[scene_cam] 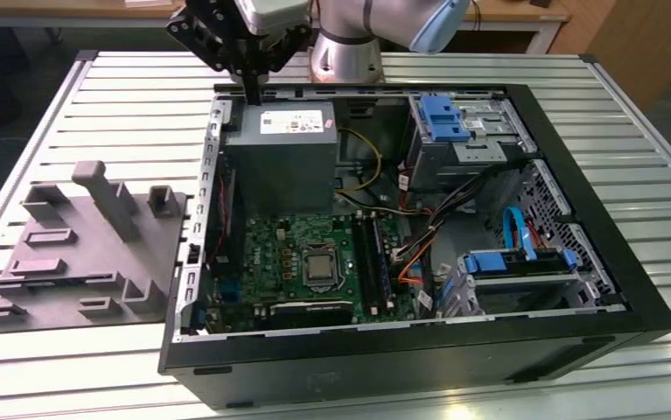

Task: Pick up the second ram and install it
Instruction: 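Reach for the second ram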

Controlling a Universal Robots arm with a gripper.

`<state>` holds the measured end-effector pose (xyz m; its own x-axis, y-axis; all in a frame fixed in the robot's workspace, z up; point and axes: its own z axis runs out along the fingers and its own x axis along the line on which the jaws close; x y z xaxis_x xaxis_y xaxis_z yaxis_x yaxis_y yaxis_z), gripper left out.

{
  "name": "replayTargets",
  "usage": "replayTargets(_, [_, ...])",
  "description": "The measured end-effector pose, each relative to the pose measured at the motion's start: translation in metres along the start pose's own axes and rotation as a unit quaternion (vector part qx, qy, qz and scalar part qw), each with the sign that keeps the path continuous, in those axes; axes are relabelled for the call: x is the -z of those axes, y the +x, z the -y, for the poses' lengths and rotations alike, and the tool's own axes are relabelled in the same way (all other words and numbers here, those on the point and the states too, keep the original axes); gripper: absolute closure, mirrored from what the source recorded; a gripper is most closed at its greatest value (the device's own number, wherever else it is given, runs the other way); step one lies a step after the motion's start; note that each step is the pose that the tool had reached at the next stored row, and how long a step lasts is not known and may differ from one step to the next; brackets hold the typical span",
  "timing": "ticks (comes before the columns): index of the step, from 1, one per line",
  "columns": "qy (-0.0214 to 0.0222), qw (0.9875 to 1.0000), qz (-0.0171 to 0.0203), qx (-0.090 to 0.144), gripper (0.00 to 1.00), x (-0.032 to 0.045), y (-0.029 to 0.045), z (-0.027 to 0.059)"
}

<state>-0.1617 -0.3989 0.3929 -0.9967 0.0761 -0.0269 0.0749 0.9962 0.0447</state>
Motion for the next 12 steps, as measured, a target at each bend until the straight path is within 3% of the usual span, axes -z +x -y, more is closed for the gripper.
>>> replayTargets(12, [-0.0003, 1.0000, 0.0037, 0.000, 0.90, 0.0008, 0.0280, 0.0021])
